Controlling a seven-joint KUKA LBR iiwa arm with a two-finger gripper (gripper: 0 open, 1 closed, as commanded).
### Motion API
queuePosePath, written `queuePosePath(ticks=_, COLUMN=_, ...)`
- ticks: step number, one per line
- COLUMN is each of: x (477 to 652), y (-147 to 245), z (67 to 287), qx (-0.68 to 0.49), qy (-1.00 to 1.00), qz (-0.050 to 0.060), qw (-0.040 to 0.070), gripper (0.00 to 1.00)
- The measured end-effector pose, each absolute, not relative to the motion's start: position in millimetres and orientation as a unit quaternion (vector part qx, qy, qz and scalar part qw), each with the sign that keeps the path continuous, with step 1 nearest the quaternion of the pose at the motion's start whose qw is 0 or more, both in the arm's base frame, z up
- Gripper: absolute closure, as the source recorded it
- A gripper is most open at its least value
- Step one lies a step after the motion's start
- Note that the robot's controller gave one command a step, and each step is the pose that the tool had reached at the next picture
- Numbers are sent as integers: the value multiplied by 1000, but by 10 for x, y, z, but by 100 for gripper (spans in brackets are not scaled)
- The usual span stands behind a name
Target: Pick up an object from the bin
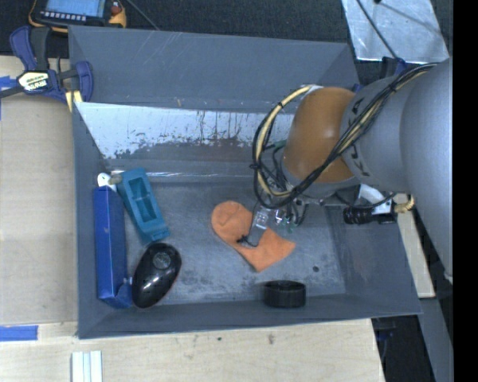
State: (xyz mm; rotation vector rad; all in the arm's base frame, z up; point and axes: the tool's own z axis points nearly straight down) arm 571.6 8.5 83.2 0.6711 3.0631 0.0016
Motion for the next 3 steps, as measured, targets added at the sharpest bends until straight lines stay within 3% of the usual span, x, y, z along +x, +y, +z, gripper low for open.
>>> queuePosePath(ticks=1, x=5169, y=57, z=707, qx=245, qy=970, qz=0, qw=1, gripper=100)
queuePosePath(ticks=3, x=5153, y=56, z=772, qx=244, qy=970, qz=-1, qw=-1, gripper=100)
